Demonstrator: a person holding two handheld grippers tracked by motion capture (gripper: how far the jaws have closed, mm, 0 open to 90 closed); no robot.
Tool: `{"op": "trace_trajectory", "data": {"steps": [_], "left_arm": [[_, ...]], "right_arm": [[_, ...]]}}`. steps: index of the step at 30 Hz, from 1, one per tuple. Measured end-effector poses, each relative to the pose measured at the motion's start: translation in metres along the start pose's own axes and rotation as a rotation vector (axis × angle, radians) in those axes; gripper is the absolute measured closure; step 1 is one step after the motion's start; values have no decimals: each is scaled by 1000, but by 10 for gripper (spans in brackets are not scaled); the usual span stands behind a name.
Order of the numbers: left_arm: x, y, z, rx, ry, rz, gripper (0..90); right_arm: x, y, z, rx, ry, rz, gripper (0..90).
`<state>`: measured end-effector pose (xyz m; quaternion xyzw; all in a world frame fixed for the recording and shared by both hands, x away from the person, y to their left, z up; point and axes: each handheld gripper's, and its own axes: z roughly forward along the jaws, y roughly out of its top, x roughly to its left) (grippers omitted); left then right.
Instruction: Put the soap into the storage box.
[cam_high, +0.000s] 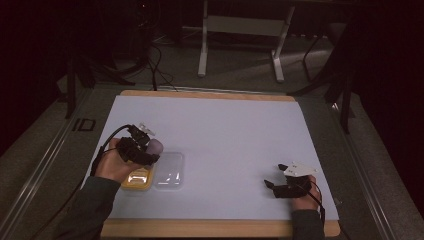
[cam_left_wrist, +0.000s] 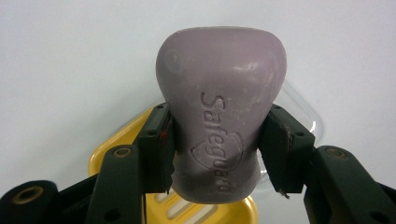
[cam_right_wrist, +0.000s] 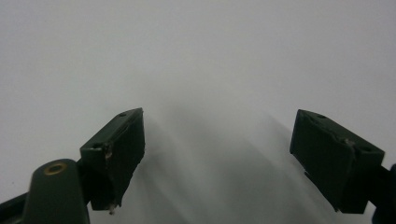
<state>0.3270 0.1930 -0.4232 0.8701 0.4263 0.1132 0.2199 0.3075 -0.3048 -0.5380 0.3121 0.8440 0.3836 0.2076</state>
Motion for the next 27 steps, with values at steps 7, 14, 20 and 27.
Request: {"op": "trace_trajectory", "data": {"steps": [7, 14, 20, 27], "left_arm": [[5, -11, -1, 12, 9, -19, 499], [9, -21, -1, 19, 11, -42, 499], [11, -28, 1, 26, 9, -55, 498], [14, -36, 8, 40, 0, -77, 499]], "right_arm": [[1, 0, 0, 5, -3, -8, 177], [1, 0, 1, 8, -5, -13, 177], [1, 0, 1, 7, -6, -17, 177], [1, 0, -2, -10, -13, -1, 177]]}}
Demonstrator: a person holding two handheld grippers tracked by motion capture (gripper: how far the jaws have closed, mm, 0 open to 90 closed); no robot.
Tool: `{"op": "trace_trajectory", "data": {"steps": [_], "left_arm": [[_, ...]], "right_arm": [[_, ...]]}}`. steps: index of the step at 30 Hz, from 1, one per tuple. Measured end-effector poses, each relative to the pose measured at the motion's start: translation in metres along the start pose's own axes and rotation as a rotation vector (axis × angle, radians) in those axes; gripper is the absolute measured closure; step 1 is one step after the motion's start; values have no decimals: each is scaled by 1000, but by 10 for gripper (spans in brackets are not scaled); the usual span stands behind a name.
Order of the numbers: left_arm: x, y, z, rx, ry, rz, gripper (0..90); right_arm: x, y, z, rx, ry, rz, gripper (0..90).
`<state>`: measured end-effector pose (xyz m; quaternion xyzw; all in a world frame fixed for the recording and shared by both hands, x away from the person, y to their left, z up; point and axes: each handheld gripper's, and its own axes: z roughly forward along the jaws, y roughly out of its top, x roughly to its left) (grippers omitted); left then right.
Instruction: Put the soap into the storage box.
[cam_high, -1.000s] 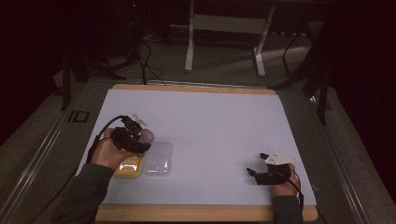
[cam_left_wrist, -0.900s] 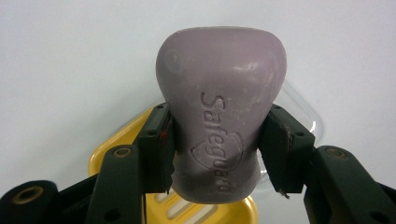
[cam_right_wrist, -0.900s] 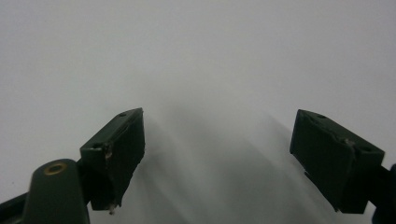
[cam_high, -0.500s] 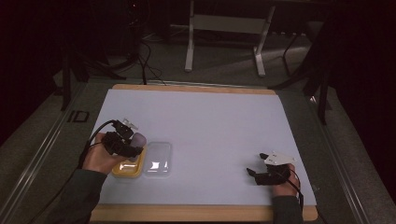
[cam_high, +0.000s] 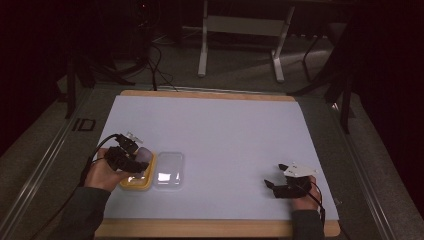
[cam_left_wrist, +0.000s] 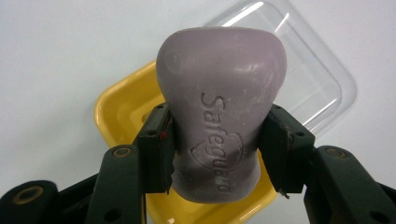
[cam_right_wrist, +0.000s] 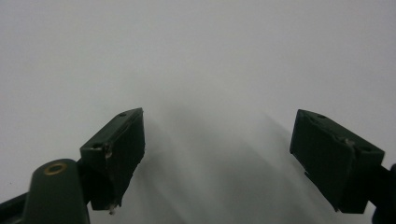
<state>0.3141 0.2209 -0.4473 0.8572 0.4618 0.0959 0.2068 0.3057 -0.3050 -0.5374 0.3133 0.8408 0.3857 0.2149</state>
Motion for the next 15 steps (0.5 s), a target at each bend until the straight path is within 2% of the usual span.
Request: {"op": "trace_trajectory", "data": {"steps": [8, 15], "left_arm": [[0, -7, 9, 20, -19, -16, 498], [1, -9, 20, 50, -15, -31, 496]], "right_arm": [[-1, -1, -1, -16, -2, 8, 176], [-1, -1, -1, -12, -1, 10, 176]]}}
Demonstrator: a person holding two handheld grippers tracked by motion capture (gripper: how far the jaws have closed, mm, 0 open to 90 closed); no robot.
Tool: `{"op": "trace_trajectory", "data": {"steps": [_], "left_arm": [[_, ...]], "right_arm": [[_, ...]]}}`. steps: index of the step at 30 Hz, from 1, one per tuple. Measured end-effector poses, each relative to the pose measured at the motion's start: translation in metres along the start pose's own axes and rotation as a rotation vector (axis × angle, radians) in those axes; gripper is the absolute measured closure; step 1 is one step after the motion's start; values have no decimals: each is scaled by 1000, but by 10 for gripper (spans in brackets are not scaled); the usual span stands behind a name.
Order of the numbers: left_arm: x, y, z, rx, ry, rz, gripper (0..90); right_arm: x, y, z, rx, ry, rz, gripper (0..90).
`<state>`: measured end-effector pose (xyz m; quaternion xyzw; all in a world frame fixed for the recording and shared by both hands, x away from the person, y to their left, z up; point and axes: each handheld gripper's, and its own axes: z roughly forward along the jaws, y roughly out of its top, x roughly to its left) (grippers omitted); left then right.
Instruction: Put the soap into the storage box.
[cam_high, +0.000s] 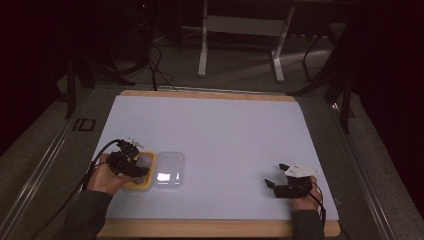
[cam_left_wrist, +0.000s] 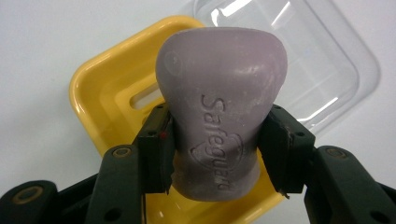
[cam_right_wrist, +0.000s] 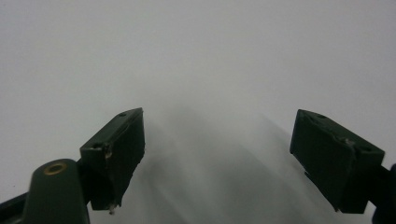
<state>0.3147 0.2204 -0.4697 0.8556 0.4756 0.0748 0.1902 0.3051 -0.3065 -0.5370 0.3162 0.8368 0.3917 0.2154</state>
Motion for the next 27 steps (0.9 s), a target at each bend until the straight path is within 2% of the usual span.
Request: {"op": "trace_trajectory", "data": {"steps": [10, 11, 13, 15, 16, 17, 24, 27], "left_arm": [[3, -1, 12, 38, 3, -28, 471], [5, -2, 13, 32, 25, -42, 446], [7, -3, 13, 31, 34, -44, 425], [10, -5, 11, 12, 29, -55, 401], [11, -6, 9, -19, 12, -68, 398], [11, -6, 7, -31, 12, -71, 397], [6, -3, 1, -66, 24, -34, 396], [2, 0, -2, -90, 24, -3, 395]], "right_arm": [[0, 0, 0, 1, 0, -1, 176], [0, 0, 0, -1, -1, -3, 176], [0, 0, 0, 1, 0, -3, 176], [0, 0, 0, 2, 2, -2, 176], [0, 0, 0, 2, 2, -2, 176], [0, 0, 0, 2, 1, -2, 176], [0, 0, 0, 1, 0, -3, 176], [0, 0, 0, -1, 2, 0, 176]]}}
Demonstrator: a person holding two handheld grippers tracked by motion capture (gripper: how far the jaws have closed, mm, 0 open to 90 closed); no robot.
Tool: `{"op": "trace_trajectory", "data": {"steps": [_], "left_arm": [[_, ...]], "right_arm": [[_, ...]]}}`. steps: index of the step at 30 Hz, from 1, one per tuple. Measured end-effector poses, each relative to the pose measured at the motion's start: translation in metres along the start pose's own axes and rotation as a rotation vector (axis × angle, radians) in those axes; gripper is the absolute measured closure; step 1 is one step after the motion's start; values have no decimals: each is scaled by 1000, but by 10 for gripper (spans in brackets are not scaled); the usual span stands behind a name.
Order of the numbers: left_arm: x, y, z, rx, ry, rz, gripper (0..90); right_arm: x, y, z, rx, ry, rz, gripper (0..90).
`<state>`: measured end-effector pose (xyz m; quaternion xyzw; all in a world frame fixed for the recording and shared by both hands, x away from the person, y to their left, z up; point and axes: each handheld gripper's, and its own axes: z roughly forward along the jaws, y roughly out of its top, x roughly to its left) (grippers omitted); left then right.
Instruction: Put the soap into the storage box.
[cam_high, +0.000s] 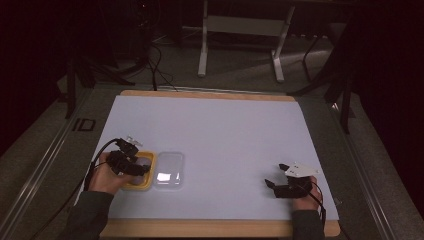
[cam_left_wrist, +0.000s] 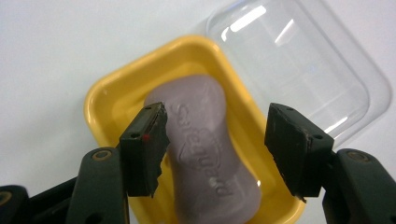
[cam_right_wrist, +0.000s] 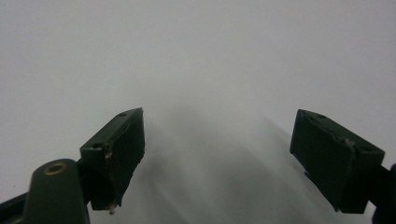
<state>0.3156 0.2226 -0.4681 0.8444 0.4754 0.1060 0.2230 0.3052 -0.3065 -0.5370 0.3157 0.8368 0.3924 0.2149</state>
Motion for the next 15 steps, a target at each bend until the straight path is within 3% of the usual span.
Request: {"op": "trace_trajectory", "data": {"steps": [9, 15], "left_arm": [[-10, 6, -2, -73, -5, 42, 388], [-24, 10, 2, -122, -14, 81, 377]], "right_arm": [[0, 0, 0, -3, 3, 1, 176], [-1, 0, -1, -5, 8, 14, 176]]}}
